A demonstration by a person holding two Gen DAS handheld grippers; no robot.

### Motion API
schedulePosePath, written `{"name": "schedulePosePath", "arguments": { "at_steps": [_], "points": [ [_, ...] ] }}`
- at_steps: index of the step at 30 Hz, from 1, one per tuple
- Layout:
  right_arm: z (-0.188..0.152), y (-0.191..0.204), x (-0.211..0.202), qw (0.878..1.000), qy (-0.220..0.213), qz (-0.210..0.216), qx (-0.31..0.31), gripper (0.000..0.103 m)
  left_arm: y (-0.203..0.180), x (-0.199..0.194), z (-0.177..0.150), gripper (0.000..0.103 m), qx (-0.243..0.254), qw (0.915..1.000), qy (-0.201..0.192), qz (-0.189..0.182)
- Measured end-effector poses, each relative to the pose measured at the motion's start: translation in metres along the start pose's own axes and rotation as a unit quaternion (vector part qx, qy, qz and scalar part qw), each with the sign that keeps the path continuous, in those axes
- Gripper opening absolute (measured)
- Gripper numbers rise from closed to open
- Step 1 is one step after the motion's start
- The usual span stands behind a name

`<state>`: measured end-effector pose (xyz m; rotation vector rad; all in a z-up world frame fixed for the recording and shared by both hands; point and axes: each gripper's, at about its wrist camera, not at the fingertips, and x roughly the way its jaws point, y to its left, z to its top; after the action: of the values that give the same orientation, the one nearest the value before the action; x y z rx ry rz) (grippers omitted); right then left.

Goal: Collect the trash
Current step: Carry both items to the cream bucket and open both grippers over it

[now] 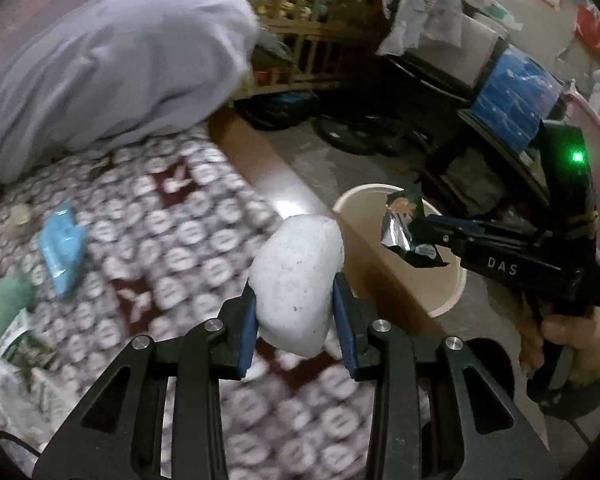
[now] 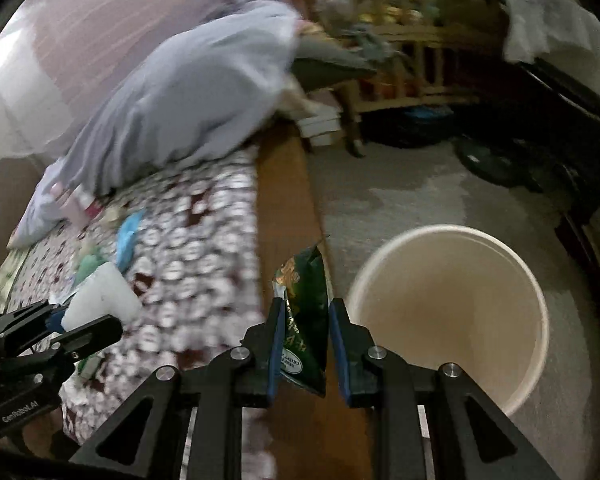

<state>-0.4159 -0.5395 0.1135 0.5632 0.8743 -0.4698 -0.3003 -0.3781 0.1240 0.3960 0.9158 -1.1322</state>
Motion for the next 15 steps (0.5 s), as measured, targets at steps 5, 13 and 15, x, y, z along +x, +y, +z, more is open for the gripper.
{"name": "schedulePosePath", "arguments": {
  "at_steps": [5, 13, 15],
  "points": [
    [-0.010, -0.042, -0.003, 0.999, 0.005, -0.027, 0.028, 0.021, -0.027, 0.026, 0.011, 0.032, 0.008, 0.9995, 0.015, -0.025],
    [-0.019, -0.090, -0.003, 0.997, 0.013, -0.045, 0.065, 0.021, -0.066, 0.058, 0.033, 0.035, 0.015, 0.9980, 0.025, -0.056],
    [-0.021, -0.095, -0.004, 0.997, 0.013, -0.047, 0.066, 0.021, -0.068, 0.064, 0.037, 0.039, 0.007, 0.9974, 0.027, -0.066]
  ]
}}
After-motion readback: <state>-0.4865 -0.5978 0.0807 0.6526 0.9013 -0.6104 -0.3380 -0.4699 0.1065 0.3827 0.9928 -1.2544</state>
